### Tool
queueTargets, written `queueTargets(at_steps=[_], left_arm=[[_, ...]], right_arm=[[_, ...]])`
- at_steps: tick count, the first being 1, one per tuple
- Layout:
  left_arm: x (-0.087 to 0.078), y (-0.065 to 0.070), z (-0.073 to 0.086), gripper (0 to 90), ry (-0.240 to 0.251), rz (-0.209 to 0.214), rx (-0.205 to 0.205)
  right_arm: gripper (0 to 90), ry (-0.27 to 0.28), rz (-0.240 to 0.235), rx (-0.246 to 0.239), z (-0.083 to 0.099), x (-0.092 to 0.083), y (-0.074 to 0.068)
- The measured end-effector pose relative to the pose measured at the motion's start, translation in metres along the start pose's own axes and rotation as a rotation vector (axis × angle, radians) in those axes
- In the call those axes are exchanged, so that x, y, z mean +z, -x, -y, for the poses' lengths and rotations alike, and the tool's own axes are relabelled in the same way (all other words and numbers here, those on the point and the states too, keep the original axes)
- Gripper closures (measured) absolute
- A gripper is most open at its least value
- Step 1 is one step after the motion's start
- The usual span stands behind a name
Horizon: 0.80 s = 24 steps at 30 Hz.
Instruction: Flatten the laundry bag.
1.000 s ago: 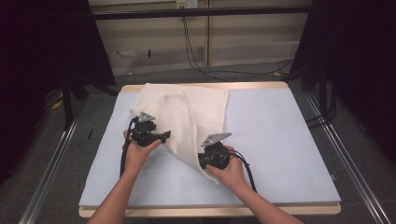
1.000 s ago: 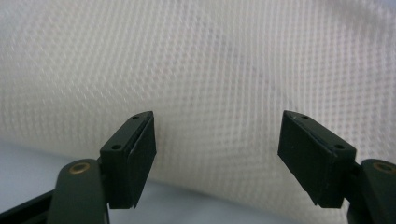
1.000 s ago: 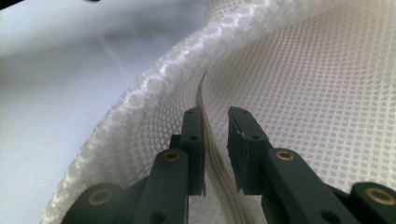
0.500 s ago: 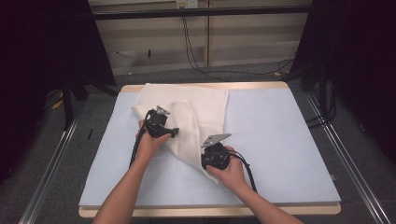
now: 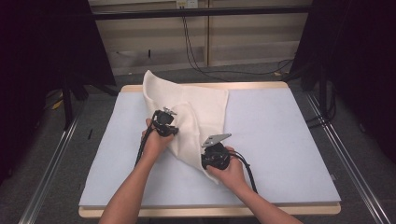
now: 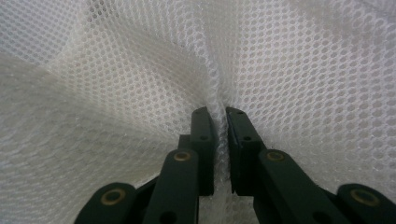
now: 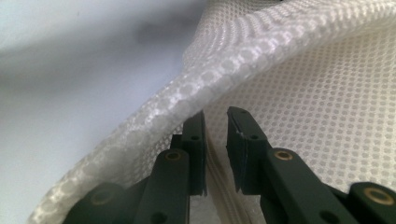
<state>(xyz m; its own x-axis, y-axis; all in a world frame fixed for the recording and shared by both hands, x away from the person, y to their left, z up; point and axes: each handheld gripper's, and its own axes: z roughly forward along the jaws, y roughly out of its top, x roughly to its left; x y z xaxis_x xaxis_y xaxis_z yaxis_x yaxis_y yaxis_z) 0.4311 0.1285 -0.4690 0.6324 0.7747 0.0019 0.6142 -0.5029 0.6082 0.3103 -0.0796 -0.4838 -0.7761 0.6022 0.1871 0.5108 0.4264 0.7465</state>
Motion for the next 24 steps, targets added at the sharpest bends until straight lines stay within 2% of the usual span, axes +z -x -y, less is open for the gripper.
queueTargets(at_steps=[1, 3, 6, 9, 11, 13, 14, 16, 18, 24], left_arm=[[-0.001, 0.000, 0.000, 83.9, 0.009, -0.002, -0.021], [-0.005, -0.004, 0.002, 84.4, 0.020, 0.017, -0.026], [-0.014, -0.012, 0.009, 84.5, 0.103, 0.055, -0.094], [-0.029, -0.022, 0.015, 84.6, 0.147, 0.087, -0.111], [-0.040, -0.028, 0.019, 84.5, 0.157, 0.096, -0.111], [-0.048, -0.032, 0.025, 84.5, 0.180, 0.111, -0.132], [-0.051, -0.033, 0.029, 84.5, 0.198, 0.119, -0.154], [-0.058, -0.038, 0.036, 84.6, 0.212, 0.142, -0.159], [-0.062, -0.041, 0.042, 84.5, 0.239, 0.152, -0.180], [-0.074, -0.046, 0.061, 84.4, 0.279, 0.168, -0.198]], right_arm=[[77.5, 0.000, 0.001, 0.000, 0.000, 0.000, 0.000], [77.5, -0.001, 0.001, 0.001, 0.000, 0.000, 0.000], [77.5, 0.003, -0.007, 0.006, 0.001, 0.000, 0.001], [77.5, 0.003, -0.010, 0.017, 0.002, 0.001, 0.002], [77.5, 0.000, -0.010, 0.018, 0.002, 0.001, 0.001], [77.5, -0.002, -0.009, 0.017, 0.002, 0.001, 0.001], [77.5, -0.001, -0.004, 0.016, 0.002, 0.001, 0.001], [77.5, -0.001, -0.002, 0.018, 0.001, 0.001, 0.000], [77.5, 0.003, -0.003, 0.016, 0.001, 0.002, 0.001], [77.4, 0.004, -0.005, 0.014, 0.002, 0.002, 0.001]])
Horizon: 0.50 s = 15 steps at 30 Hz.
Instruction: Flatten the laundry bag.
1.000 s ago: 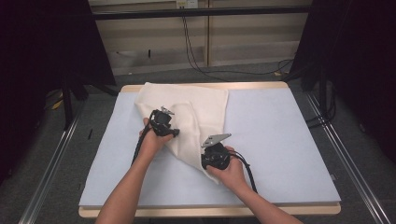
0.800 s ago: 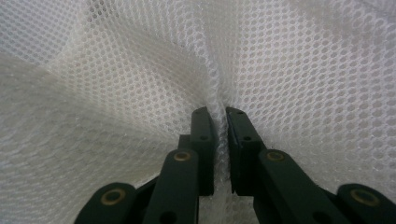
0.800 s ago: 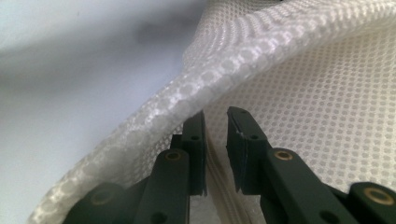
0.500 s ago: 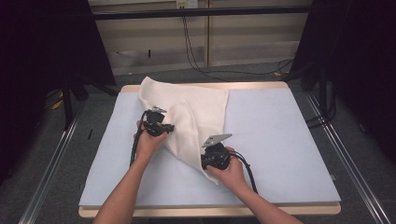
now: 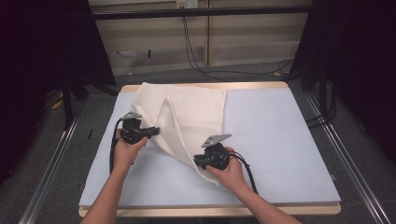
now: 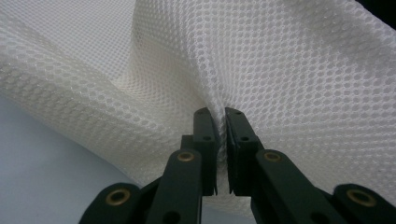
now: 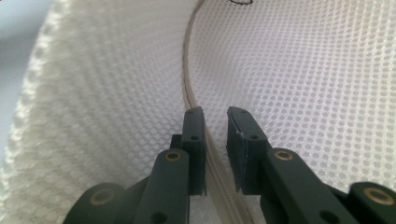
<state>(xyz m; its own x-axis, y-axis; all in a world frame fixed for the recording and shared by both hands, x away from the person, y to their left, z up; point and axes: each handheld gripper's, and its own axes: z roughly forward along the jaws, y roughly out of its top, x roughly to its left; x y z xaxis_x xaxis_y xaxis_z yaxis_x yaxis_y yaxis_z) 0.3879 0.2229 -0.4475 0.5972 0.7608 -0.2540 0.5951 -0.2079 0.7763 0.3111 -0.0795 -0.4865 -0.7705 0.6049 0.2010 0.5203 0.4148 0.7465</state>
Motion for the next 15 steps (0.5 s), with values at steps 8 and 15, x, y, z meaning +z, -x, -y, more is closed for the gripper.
queueTargets(at_steps=[8, 15], left_arm=[[-0.016, 0.000, 0.013, 84.3, 0.035, -0.007, 0.017], [-0.012, -0.003, 0.019, 84.4, 0.014, -0.022, 0.017]], right_arm=[[77.3, 0.003, 0.007, -0.002, 0.000, 0.001, 0.000], [75.8, -0.005, 0.022, 0.013, -0.005, -0.001, 0.001]])
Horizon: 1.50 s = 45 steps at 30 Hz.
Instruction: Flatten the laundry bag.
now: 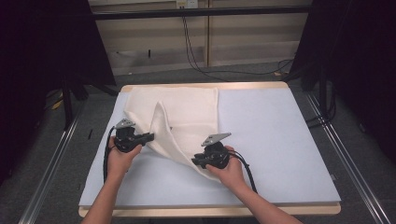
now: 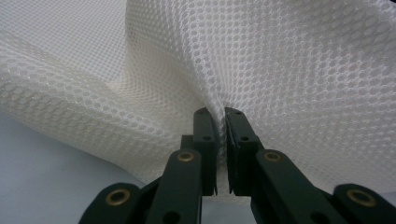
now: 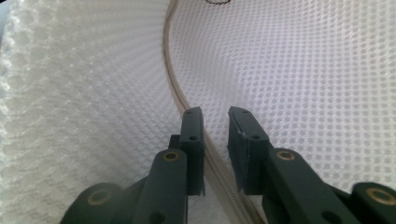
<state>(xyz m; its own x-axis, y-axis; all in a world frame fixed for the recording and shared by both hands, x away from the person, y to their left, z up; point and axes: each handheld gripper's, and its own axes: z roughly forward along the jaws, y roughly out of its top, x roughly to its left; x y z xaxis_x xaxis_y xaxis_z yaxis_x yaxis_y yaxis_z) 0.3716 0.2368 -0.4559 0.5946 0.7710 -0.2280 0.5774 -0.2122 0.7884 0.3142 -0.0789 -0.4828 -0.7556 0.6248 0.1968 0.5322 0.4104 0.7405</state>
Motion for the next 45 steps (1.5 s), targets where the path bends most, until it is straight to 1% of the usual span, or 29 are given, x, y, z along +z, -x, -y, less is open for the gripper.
queueTargets(at_steps=[1, 2, 4, 7, 10, 11, 13, 14, 15, 17, 18, 19, 20, 21, 23, 25, 28, 29, 30, 31, 32, 34, 36, 38, 39, 41, 42, 43, 45], left_arm=[[0.000, -0.001, 0.000, 84.3, 0.000, 0.002, 0.002], [0.000, -0.002, 0.001, 84.4, 0.002, 0.004, -0.006], [-0.001, -0.002, 0.002, 84.2, 0.001, 0.003, 0.003], [-0.002, -0.002, 0.004, 84.1, 0.009, 0.002, 0.003], [-0.003, -0.003, 0.007, 83.9, 0.026, 0.004, -0.007], [-0.003, -0.002, 0.007, 83.7, 0.030, 0.004, -0.012], [-0.006, -0.003, 0.008, 83.5, 0.029, 0.000, -0.005], [-0.006, -0.003, 0.008, 83.2, 0.029, 0.000, -0.005], [-0.010, -0.003, 0.008, 83.1, 0.029, -0.004, 0.001], [-0.014, -0.003, 0.009, 82.9, 0.030, -0.003, -0.001], [-0.015, -0.003, 0.010, 82.9, 0.035, 0.004, -0.002], [-0.017, -0.003, 0.010, 82.8, 0.032, 0.005, 0.003], [-0.018, -0.003, 0.011, 82.8, 0.022, 0.005, 0.009], [-0.020, -0.003, 0.011, 82.8, 0.030, 0.004, 0.006], [-0.021, -0.002, 0.011, 82.7, 0.031, 0.009, 0.000], [-0.024, -0.002, 0.011, 82.6, 0.029, 0.003, 0.010], [-0.029, -0.002, 0.012, 82.6, 0.035, 0.010, 0.007], [-0.031, -0.002, 0.012, 82.6, 0.037, 0.006, 0.007], [-0.033, -0.003, 0.013, 82.6, 0.040, 0.005, 0.011], [-0.035, -0.003, 0.015, 82.5, 0.036, 0.010, 0.011], [-0.036, -0.003, 0.016, 82.5, 0.031, 0.004, 0.013], [-0.039, -0.005, 0.020, 82.5, 0.030, 0.010, 0.005], [-0.040, -0.006, 0.025, 82.8, 0.026, 0.004, -0.004], [-0.042, -0.007, 0.030, 82.8, 0.023, 0.014, -0.008], [-0.043, -0.008, 0.032, 82.6, 0.026, 0.015, -0.018], [-0.045, -0.009, 0.037, 82.4, 0.015, 0.012, -0.009], [-0.045, -0.009, 0.039, 82.2, 0.019, 0.010, -0.015], [-0.046, -0.009, 0.041, 82.3, 0.012, 0.014, -0.016], [-0.047, -0.009, 0.043, 82.2, 0.017, 0.009, -0.012]], right_arm=[[75.7, -0.002, 0.016, -0.008, -0.003, -0.001, 0.001], [75.7, 0.001, 0.023, -0.007, -0.006, -0.002, 0.002], [75.7, 0.023, 0.009, 0.006, -0.012, -0.003, 0.003], [75.1, 0.051, -0.004, 0.008, -0.023, -0.003, -0.001], [75.0, 0.069, -0.039, -0.011, -0.029, 0.000, -0.010], [75.0, 0.055, -0.050, -0.027, -0.028, 0.002, -0.014], [75.1, 0.028, -0.073, -0.048, -0.024, 0.007, -0.021], [75.1, 0.015, -0.079, -0.051, -0.020, 0.009, -0.023], [75.1, 0.001, -0.073, -0.062, -0.017, 0.012, -0.023], [75.3, -0.025, -0.065, -0.061, -0.013, 0.015, -0.023], [75.5, -0.030, -0.065, -0.066, -0.012, 0.016, -0.022], [76.6, -0.033, -0.062, -0.060, -0.011, 0.017, -0.022], [77.6, -0.036, -0.067, -0.069, -0.011, 0.017, -0.022], [78.4, -0.044, -0.060, -0.081, -0.011, 0.018, -0.022], [79.8, -0.050, -0.062, -0.080, -0.011, 0.019, -0.023], [80.3, -0.051, -0.054, -0.078, -0.011, 0.019, -0.023], [82.5, -0.046, -0.060, -0.078, -0.010, 0.020, -0.023], [83.2, -0.045, -0.058, -0.074, -0.010, 0.020, -0.023], [83.9, -0.043, -0.050, -0.077, -0.011, 0.020, -0.023], [84.4, -0.046, -0.028, -0.084, -0.011, 0.020, -0.023], [84.7, -0.044, -0.031, -0.086, -0.011, 0.021, -0.023], [84.7, -0.038, -0.040, -0.083, -0.011, 0.022, -0.021], [84.7, -0.037, -0.040, -0.074, -0.011, 0.022, -0.021], [84.7, -0.035, -0.041, -0.091, -0.011, 0.022, -0.020], [84.7, -0.037, -0.040, -0.089, -0.011, 0.022, -0.020], [84.7, -0.037, -0.040, -0.073, -0.011, 0.022, -0.020], [84.7, -0.036, -0.041, -0.074, -0.011, 0.022, -0.020], [84.7, -0.035, -0.041, -0.078, -0.011, 0.022, -0.020], [84.6, -0.036, -0.041, -0.072, -0.011, 0.022, -0.020]])
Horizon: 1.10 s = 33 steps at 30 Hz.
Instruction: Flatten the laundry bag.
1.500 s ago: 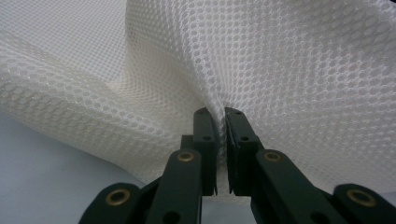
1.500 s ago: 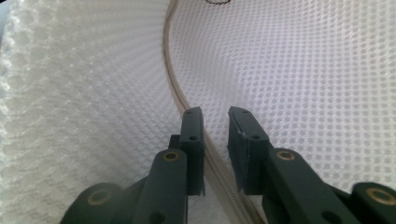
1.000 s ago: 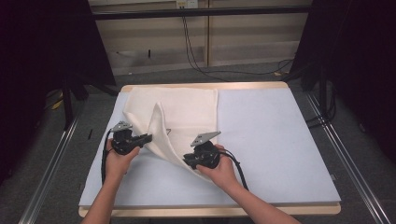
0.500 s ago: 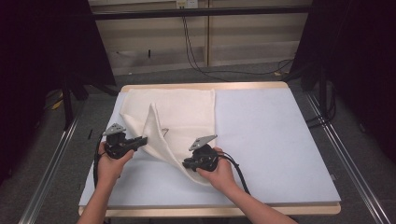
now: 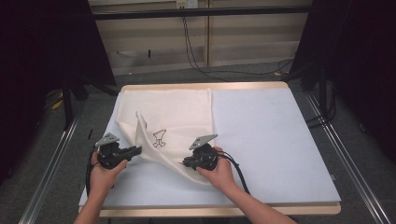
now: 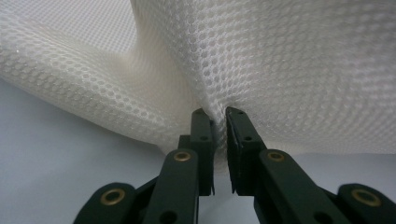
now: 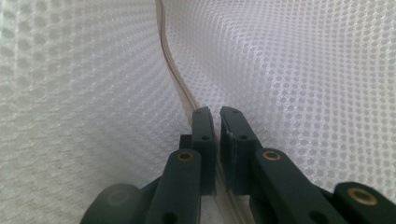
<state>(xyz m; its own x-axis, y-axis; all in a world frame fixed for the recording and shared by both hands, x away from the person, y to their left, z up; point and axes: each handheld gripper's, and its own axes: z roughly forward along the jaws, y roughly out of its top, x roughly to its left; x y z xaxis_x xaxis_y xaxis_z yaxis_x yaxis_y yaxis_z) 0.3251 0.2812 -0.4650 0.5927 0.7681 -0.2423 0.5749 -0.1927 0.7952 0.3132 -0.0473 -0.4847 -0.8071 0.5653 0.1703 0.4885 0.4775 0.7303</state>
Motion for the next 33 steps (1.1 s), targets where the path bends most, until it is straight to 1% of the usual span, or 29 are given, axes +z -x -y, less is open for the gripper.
queueTargets(at_steps=[2, 4, 6, 7, 8, 10, 14, 17, 19, 21, 22, 23, 24, 26, 27, 28, 29, 30, 32, 33], left_arm=[[-0.001, 0.000, 0.000, 82.5, -0.009, -0.005, 0.004], [-0.002, 0.000, 0.001, 82.3, -0.001, -0.008, -0.001], [-0.003, -0.001, 0.003, 81.4, 0.002, -0.007, -0.002], [-0.004, -0.001, 0.004, 81.4, -0.006, -0.005, 0.008], [-0.004, -0.001, 0.005, 81.1, -0.004, -0.006, 0.001], [-0.005, -0.001, 0.005, 80.3, -0.006, -0.014, -0.004], [-0.010, -0.001, 0.005, 79.5, -0.017, -0.006, -0.001], [-0.012, -0.002, 0.006, 77.8, -0.017, -0.010, 0.004], [-0.013, -0.002, 0.007, 77.2, -0.028, -0.009, -0.004], [-0.017, -0.004, 0.007, 77.6, -0.025, -0.031, 0.004], [-0.020, -0.006, 0.008, 77.5, -0.022, -0.029, -0.002], [-0.022, -0.008, 0.008, 77.3, -0.012, -0.042, -0.011], [-0.025, -0.010, 0.009, 76.8, -0.007, -0.042, -0.018], [-0.028, -0.014, 0.010, 75.2, -0.002, -0.057, -0.024], [-0.030, -0.016, 0.011, 73.9, -0.008, -0.069, -0.017], [-0.032, -0.018, 0.011, 74.1, -0.001, -0.080, -0.018], [-0.034, -0.020, 0.012, 74.1, 0.013, -0.083, -0.035], [-0.036, -0.023, 0.012, 74.1, 0.017, -0.084, -0.042], [-0.039, -0.026, 0.013, 73.6, 0.022, -0.100, -0.048], [-0.039, -0.028, 0.013, 73.6, 0.022, -0.101, -0.052]], right_arm=[[84.5, 0.002, -0.003, 0.001, 0.000, 0.000, 0.000], [84.4, -0.004, -0.001, -0.019, 0.000, -0.001, -0.001], [84.3, 0.000, -0.002, -0.017, 0.000, 0.000, -0.001], [84.3, 0.002, -0.003, -0.008, 0.000, 0.000, 0.000], [84.3, 0.003, -0.003, 0.002, 0.000, 0.000, 0.000], [84.3, 0.003, -0.004, 0.001, 0.000, 0.000, 0.000], [84.3, 0.005, -0.004, -0.001, 0.000, 0.000, 0.000], [84.2, 0.003, -0.005, -0.002, 0.000, 0.000, 0.000], [84.2, 0.006, -0.004, -0.002, 0.000, 0.000, 0.000], [84.1, 0.005, -0.004, -0.001, 0.001, 0.000, 0.000], [84.1, 0.006, -0.003, -0.003, 0.001, 0.000, 0.000], [84.0, 0.004, -0.004, -0.001, 0.001, 0.000, 0.000], [83.9, 0.006, -0.003, -0.006, 0.001, 0.000, 0.000], [83.5, 0.005, -0.001, -0.007, 0.001, 0.000, 0.000], [83.4, 0.004, -0.001, -0.004, 0.001, -0.001, 0.000], [83.3, 0.002, 0.000, -0.007, 0.000, -0.001, 0.000], [83.3, 0.003, 0.000, -0.011, 0.000, -0.001, 0.000], [83.3, 0.001, 0.000, -0.011, 0.000, -0.001, 0.000], [81.5, 0.001, -0.001, -0.010, 0.000, -0.002, 0.001], [80.2, -0.001, 0.000, -0.008, -0.001, -0.003, 0.001]])
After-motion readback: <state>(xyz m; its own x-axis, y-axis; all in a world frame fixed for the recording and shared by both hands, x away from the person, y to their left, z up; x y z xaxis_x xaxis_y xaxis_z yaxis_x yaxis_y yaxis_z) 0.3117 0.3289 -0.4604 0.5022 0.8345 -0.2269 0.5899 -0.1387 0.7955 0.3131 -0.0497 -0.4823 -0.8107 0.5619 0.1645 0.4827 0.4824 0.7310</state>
